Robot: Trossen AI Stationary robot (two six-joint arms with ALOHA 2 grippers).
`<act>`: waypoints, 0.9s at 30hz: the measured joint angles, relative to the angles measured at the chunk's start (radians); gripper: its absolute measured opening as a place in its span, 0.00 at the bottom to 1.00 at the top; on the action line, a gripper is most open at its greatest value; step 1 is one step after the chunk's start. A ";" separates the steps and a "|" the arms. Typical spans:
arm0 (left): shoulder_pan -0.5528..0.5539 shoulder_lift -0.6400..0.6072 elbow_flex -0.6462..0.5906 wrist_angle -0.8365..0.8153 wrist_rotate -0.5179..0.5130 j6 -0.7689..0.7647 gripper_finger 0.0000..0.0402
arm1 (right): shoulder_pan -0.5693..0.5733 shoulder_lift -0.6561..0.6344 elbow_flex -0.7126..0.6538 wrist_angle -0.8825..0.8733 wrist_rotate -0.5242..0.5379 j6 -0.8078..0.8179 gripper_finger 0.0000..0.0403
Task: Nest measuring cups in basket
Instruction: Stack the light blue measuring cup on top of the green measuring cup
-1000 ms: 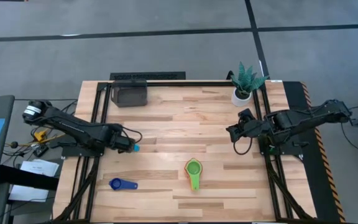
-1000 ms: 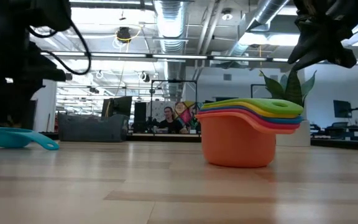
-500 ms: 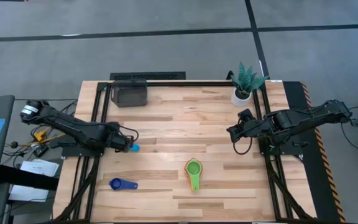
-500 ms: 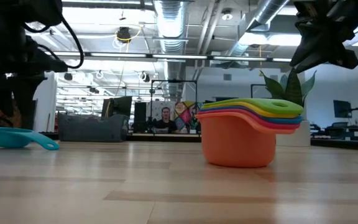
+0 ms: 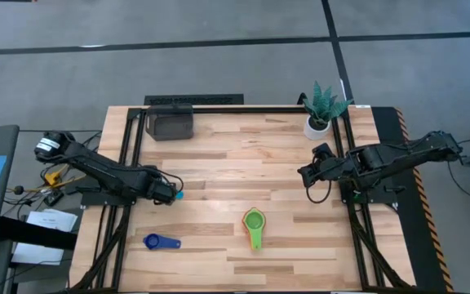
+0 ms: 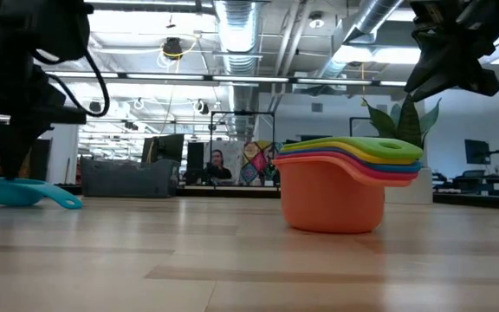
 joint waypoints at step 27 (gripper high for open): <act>0.011 0.103 0.000 0.021 -0.155 0.029 0.02 | -0.010 0.000 0.000 0.001 -0.020 -0.049 0.30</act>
